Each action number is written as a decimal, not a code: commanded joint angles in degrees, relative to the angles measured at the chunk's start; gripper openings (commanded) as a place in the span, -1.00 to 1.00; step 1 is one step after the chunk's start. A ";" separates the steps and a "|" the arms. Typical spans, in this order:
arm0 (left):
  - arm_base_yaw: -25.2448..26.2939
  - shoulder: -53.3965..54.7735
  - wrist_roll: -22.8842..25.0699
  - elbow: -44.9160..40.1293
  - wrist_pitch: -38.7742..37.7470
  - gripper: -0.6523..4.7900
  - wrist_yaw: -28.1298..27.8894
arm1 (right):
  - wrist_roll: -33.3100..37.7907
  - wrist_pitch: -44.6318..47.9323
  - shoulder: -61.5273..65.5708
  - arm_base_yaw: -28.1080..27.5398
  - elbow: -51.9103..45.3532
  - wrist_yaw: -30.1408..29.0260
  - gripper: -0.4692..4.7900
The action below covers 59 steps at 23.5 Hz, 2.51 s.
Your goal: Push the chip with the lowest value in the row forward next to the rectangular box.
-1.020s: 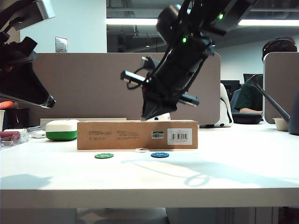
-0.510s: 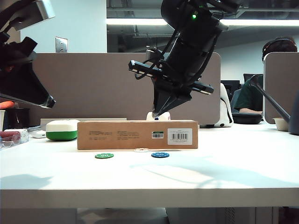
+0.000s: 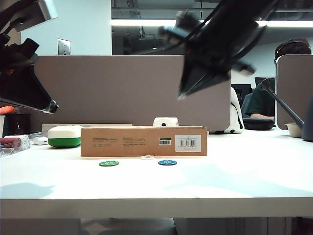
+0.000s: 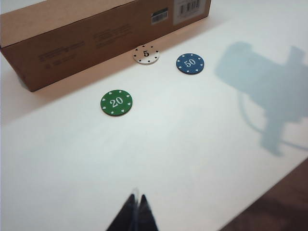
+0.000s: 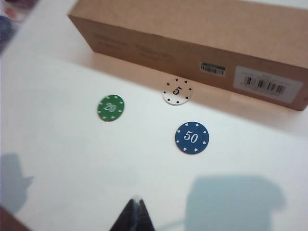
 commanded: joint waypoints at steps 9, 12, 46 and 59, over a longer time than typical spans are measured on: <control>0.07 -0.13 0.24 0.09 0.50 -0.78 0.20 | 0.70 2.10 -33.86 0.20 -20.22 0.15 -0.85; 0.11 -0.17 0.24 0.09 0.48 -0.78 0.15 | 3.52 -0.11 -46.97 0.15 -26.80 0.26 -0.85; 31.06 -43.43 -2.56 -8.35 0.46 -0.78 -7.28 | 3.37 -10.23 -78.84 -0.22 -28.72 -0.39 -0.84; 32.00 -46.49 -6.01 -20.83 7.93 -0.78 1.70 | 3.37 -11.06 -79.08 -0.20 -28.72 -0.39 -0.84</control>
